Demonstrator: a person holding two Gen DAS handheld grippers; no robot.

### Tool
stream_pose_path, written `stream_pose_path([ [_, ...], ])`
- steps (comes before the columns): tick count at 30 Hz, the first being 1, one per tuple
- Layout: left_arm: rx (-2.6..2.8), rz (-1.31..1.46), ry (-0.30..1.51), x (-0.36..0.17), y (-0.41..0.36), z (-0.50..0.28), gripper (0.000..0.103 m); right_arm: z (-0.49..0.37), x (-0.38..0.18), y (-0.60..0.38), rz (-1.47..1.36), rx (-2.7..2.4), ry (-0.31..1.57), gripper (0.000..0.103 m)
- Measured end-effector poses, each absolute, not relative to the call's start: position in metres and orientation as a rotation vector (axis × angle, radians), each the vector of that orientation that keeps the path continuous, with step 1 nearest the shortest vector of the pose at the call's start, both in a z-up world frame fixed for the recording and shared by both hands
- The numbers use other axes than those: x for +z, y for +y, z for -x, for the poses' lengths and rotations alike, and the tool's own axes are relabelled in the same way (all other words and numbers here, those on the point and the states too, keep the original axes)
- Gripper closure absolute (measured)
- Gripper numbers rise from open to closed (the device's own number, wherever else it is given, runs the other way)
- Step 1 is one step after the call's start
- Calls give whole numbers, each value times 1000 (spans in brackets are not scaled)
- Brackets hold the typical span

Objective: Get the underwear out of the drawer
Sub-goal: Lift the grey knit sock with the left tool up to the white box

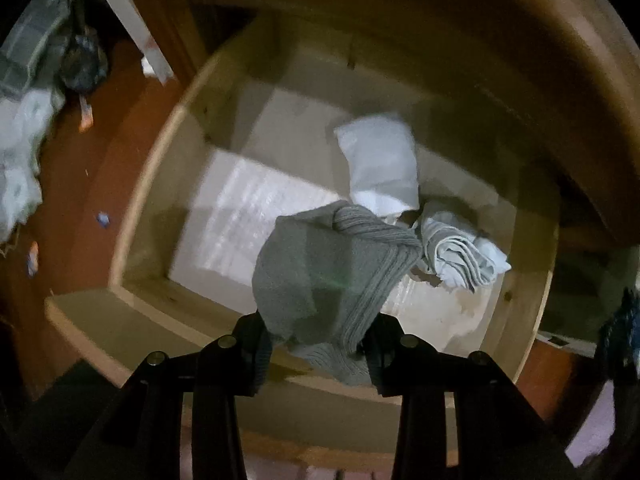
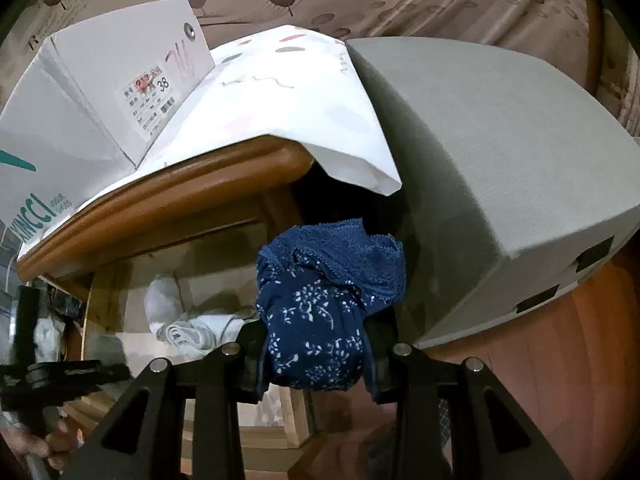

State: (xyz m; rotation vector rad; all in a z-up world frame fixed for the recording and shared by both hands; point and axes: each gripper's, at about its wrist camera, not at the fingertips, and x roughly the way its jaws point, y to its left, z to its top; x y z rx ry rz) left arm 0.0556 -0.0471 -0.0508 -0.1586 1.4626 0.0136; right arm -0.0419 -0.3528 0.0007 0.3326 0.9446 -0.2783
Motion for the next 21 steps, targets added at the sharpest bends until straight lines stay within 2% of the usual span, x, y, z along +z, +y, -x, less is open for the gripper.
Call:
stream_pose_path([
  [12, -20, -66, 1153, 19, -35, -13, 67, 40, -1, -348, -298, -291, 950, 68],
  [21, -71, -119, 924, 119, -5, 3, 67, 40, 0, -348, -294, -298, 948, 68],
])
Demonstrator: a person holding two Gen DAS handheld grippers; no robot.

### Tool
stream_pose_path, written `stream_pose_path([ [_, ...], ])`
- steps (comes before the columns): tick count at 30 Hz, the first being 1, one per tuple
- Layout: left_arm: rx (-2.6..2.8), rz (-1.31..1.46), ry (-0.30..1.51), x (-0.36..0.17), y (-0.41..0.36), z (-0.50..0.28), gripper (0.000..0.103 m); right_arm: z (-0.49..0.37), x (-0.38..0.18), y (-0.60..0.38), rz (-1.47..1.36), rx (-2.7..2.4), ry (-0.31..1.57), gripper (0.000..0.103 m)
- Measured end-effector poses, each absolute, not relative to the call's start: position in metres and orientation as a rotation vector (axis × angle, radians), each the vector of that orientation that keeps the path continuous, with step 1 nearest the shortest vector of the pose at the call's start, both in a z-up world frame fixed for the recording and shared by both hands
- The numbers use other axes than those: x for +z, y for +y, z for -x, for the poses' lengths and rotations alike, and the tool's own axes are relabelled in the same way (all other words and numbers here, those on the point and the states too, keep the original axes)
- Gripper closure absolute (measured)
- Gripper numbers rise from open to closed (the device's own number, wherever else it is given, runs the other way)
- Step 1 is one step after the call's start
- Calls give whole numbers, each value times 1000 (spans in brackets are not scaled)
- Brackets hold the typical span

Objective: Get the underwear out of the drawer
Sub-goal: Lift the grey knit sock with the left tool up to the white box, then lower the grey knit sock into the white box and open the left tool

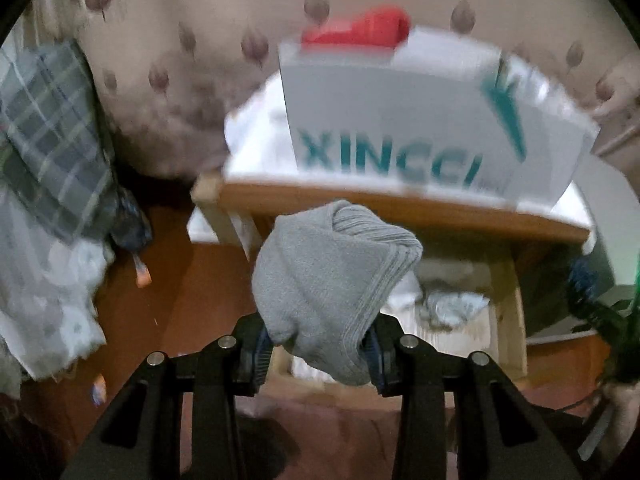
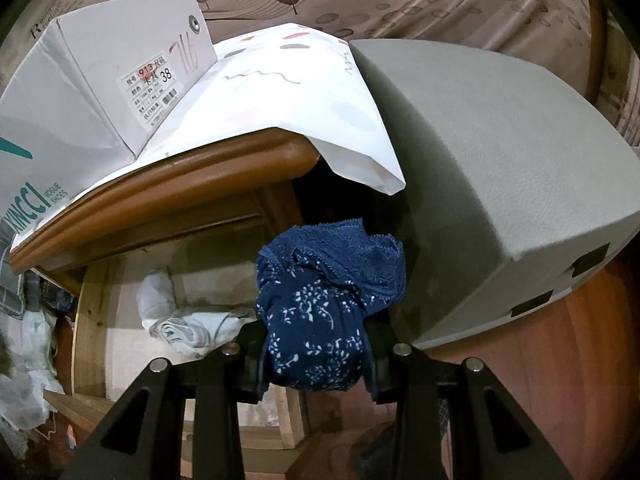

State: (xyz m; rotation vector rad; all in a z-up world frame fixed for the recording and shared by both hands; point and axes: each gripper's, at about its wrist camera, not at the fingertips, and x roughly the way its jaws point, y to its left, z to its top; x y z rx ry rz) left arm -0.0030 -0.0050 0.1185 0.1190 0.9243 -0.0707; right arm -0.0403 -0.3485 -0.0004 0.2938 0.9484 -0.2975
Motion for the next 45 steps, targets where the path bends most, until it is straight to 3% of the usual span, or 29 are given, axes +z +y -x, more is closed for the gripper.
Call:
stream_pose_path([
  [7, -115, -135, 733, 210, -4, -12, 67, 40, 0, -348, -289, -306, 943, 68],
  [14, -263, -111, 711, 248, -25, -48, 67, 41, 0, -349, -285, -322, 936, 68],
  [21, -340, -134, 765, 244, -64, -94, 67, 41, 0, -348, -281, -322, 934, 68],
  [30, -381, -124, 894, 193, -84, -148, 67, 41, 0, -350, -285, -325, 935, 68],
  [34, -390, -214, 866, 180, -95, -153, 66, 39, 0, -349, -283, -320, 938, 68],
  [45, -341, -148, 953, 144, -99, -167, 61, 37, -1, -347, -275, -313, 944, 68],
])
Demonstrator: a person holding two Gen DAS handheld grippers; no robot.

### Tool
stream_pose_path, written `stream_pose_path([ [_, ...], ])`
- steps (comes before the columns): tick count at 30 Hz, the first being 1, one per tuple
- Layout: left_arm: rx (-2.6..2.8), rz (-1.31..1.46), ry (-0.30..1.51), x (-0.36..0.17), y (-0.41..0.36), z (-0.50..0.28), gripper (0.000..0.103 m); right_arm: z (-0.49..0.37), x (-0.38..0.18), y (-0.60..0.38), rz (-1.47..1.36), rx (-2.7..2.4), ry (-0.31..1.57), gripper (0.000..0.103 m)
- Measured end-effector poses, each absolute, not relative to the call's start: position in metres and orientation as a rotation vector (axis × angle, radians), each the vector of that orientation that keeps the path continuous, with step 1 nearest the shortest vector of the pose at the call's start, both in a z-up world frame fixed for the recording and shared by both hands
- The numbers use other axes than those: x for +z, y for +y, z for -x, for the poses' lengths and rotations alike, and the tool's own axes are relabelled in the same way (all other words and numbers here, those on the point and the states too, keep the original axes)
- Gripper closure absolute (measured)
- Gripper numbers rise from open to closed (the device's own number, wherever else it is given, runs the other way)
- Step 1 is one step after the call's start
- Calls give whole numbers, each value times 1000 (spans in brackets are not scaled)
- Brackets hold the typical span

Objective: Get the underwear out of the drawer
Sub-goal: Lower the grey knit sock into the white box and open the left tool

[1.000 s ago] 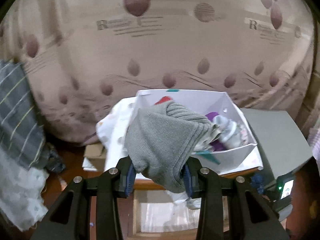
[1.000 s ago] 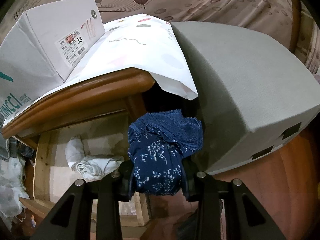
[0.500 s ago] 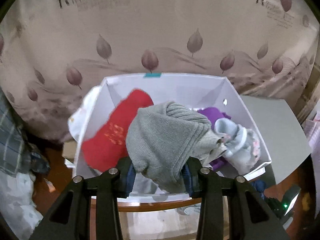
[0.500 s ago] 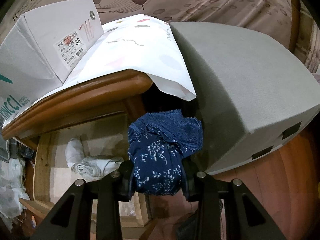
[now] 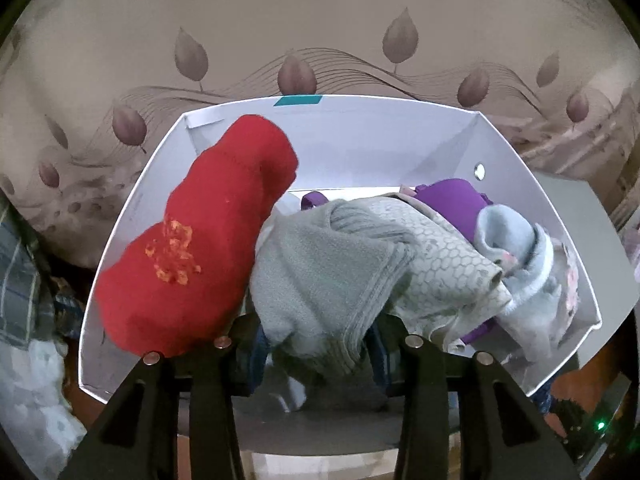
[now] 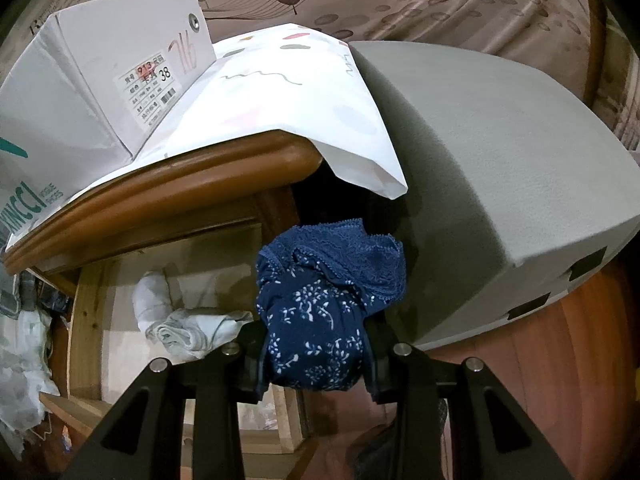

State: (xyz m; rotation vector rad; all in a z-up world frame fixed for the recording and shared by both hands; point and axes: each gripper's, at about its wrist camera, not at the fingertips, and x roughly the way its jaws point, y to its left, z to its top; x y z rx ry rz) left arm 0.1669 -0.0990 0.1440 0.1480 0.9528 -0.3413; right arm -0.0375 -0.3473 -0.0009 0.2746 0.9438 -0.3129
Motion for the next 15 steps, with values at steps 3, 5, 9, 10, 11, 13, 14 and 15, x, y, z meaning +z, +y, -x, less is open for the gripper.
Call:
stream_pose_path([
  [3, -328, -148, 955, 144, -98, -169, 56, 37, -2, -347, -283, -311, 945, 68],
  [5, -326, -150, 948, 145, -99, -168, 52, 38, -1, -347, -282, -308, 943, 68],
  [9, -315, -185, 919, 150, -103, -159, 41, 38, -2, -345, -276, -306, 945, 68],
  [10, -317, -199, 907, 152, -104, -156, 40, 38, -2, -346, -274, -308, 945, 68],
  [11, -315, -211, 896, 155, -105, -153, 35, 38, -1, -346, -274, -307, 945, 68],
  [13, -318, -227, 871, 160, -106, -147, 31, 38, -1, -347, -276, -308, 941, 68],
  [14, -316, -235, 860, 163, -107, -143, 28, 38, -1, -347, -276, -309, 942, 68],
  [15, -311, -243, 851, 166, -107, -141, 25, 38, -2, -347, -278, -307, 942, 68],
])
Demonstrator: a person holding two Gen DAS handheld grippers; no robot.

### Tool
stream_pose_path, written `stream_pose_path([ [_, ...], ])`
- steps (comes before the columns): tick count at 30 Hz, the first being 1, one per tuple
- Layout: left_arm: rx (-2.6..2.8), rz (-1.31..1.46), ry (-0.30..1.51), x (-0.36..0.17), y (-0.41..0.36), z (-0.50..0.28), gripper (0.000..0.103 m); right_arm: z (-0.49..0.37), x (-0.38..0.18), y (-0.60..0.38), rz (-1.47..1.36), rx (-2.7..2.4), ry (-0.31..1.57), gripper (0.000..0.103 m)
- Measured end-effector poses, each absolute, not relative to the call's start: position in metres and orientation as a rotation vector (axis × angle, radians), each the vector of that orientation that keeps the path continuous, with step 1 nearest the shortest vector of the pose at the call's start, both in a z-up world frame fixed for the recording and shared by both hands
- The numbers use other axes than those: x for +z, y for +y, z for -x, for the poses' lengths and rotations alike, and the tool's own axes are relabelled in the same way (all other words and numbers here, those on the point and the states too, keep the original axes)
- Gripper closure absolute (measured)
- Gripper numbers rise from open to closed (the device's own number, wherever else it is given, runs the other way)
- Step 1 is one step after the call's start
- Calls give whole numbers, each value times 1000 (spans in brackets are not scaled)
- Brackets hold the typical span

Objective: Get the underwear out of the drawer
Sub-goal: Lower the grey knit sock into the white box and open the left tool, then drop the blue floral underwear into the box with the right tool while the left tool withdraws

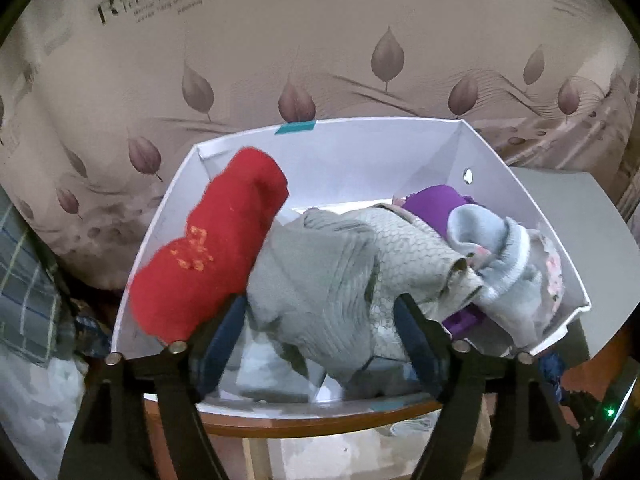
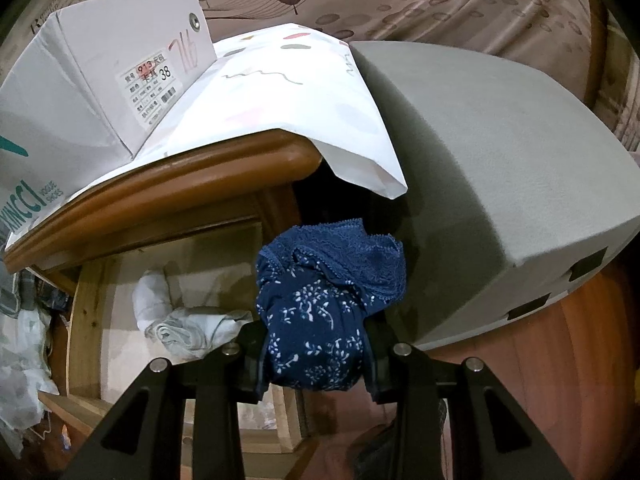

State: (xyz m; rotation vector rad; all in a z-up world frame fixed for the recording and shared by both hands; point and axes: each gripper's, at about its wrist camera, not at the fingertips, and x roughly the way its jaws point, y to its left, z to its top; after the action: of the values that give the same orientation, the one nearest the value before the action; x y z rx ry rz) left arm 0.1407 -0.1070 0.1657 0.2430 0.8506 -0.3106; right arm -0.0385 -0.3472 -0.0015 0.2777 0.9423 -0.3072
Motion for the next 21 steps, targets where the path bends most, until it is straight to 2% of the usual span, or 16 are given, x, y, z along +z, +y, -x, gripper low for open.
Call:
stream_pose_path([
  [13, -271, -207, 679, 205, -68, -82, 17, 38, -2, -342, -254, -309, 926, 68],
  [21, -44, -114, 678, 164, -4, -43, 15, 38, -1, -339, -225, -325, 915, 68],
])
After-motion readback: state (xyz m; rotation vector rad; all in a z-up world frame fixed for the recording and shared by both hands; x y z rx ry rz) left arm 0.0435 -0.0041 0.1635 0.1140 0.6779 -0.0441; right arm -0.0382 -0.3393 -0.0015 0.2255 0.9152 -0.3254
